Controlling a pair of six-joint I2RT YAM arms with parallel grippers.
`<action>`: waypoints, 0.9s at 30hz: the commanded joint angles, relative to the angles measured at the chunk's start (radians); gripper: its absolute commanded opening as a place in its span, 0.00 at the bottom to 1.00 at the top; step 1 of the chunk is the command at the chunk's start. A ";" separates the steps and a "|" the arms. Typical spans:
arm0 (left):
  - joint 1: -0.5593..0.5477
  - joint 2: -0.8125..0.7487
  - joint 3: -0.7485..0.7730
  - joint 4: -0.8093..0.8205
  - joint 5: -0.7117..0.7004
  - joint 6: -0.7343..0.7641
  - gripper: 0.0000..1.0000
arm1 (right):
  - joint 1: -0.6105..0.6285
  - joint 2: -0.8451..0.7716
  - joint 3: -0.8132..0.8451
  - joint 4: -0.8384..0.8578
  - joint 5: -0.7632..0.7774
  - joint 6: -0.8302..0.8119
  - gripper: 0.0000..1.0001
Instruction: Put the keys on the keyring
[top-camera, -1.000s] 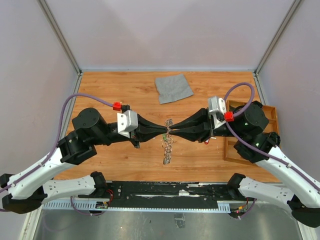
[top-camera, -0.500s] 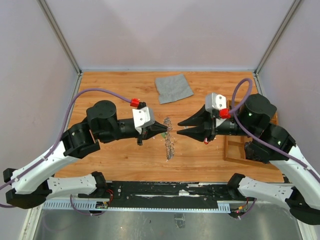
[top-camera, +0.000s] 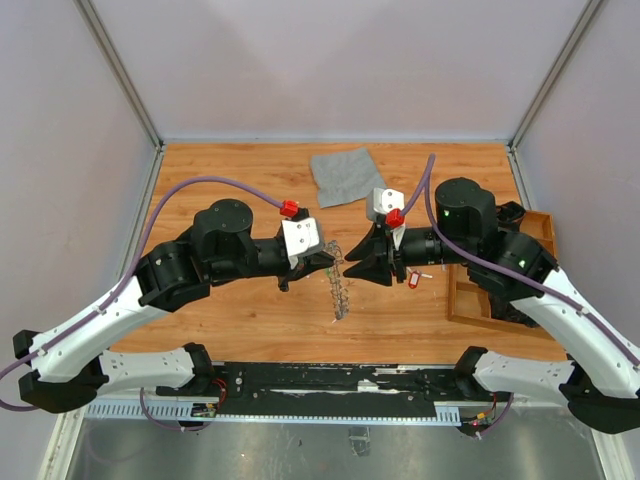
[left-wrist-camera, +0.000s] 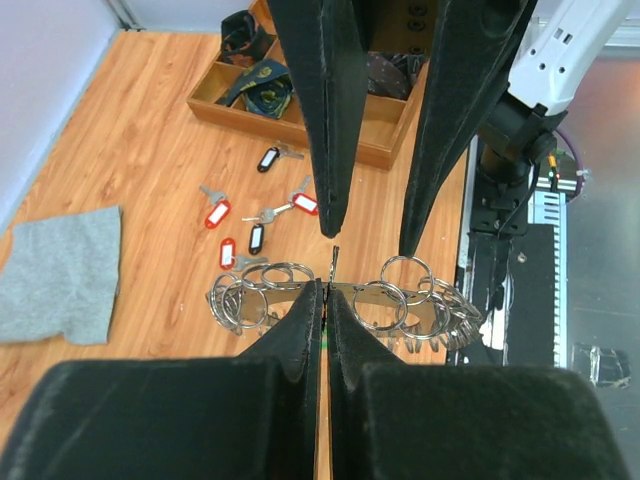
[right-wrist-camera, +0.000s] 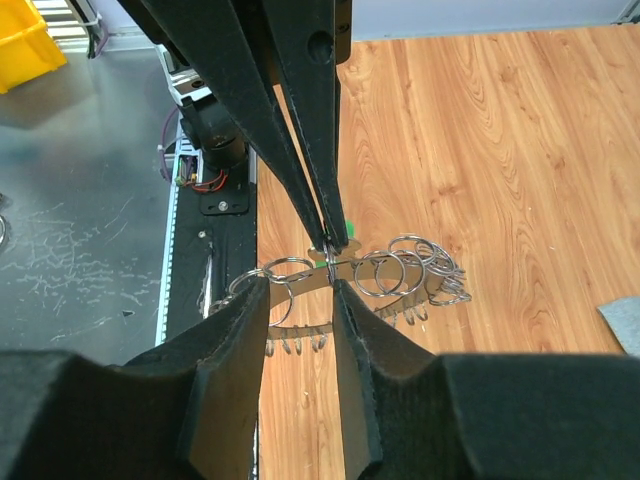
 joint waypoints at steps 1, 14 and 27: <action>0.001 -0.004 0.040 0.021 0.007 0.014 0.01 | 0.013 0.011 0.026 -0.003 -0.012 -0.032 0.33; 0.002 -0.004 0.038 0.010 0.037 0.015 0.01 | 0.013 0.027 -0.005 0.066 -0.020 -0.027 0.32; 0.001 -0.005 0.037 0.013 0.039 0.012 0.01 | 0.012 0.047 -0.025 0.065 -0.049 -0.032 0.16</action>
